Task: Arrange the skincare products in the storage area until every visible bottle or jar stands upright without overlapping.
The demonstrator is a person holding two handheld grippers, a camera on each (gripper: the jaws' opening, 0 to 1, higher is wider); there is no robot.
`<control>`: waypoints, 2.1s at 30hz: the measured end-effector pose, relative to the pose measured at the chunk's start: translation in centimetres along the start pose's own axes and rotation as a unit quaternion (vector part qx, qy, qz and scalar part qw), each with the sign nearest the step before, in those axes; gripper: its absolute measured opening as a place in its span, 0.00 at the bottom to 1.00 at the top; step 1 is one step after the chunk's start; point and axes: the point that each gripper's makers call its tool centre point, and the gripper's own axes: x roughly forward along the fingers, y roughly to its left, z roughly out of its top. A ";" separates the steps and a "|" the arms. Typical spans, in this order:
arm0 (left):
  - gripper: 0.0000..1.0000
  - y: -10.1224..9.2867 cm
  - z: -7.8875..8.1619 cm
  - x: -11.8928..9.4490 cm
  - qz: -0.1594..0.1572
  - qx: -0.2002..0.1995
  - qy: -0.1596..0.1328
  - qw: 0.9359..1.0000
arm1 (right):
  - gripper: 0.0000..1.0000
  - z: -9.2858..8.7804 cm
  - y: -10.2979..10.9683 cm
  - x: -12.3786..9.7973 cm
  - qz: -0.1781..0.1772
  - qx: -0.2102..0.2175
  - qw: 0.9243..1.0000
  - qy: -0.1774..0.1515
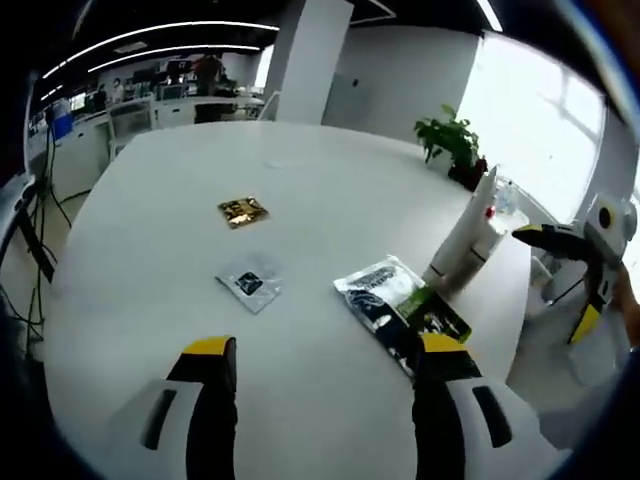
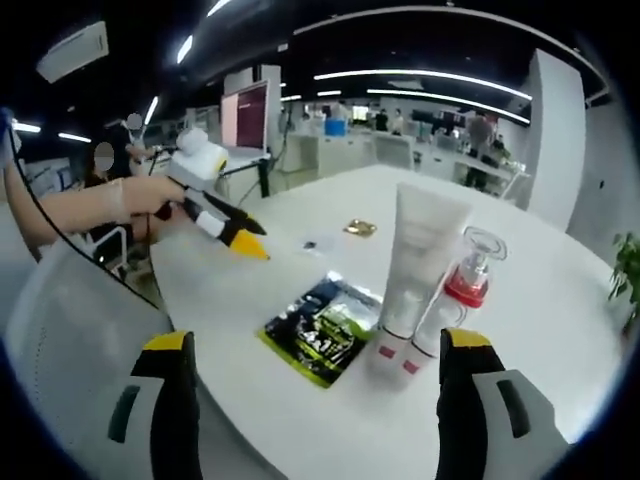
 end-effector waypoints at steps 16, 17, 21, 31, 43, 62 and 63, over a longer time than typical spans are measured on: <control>0.54 3.4 0.5 3.7 0.027 -0.015 0.025 0.999 | 1.00 0.4 1.0 0.3 0.028 0.007 1.000 -0.012; 0.53 3.7 0.5 3.8 0.033 0.004 0.028 0.999 | 1.00 0.4 1.1 0.4 0.029 0.006 0.999 -0.013; 0.49 4.1 1.0 4.5 0.028 -0.004 0.029 0.999 | 0.99 0.1 1.2 0.5 0.031 0.001 0.999 -0.007; 0.46 4.4 0.4 5.7 0.021 0.016 0.045 0.999 | 0.90 0.6 1.4 0.5 0.035 -0.005 0.999 -0.018; 0.42 5.1 1.0 6.3 0.019 0.039 0.052 0.998 | 0.83 0.5 1.7 0.7 0.042 -0.015 0.999 -0.015; 0.34 4.8 0.3 6.3 0.018 0.109 0.080 0.991 | 0.51 3.1 3.6 4.7 0.115 -0.077 0.990 -0.012; 0.34 4.3 0.0 6.0 0.020 0.127 0.086 0.988 | 0.51 3.1 3.7 5.1 0.116 -0.085 0.990 -0.006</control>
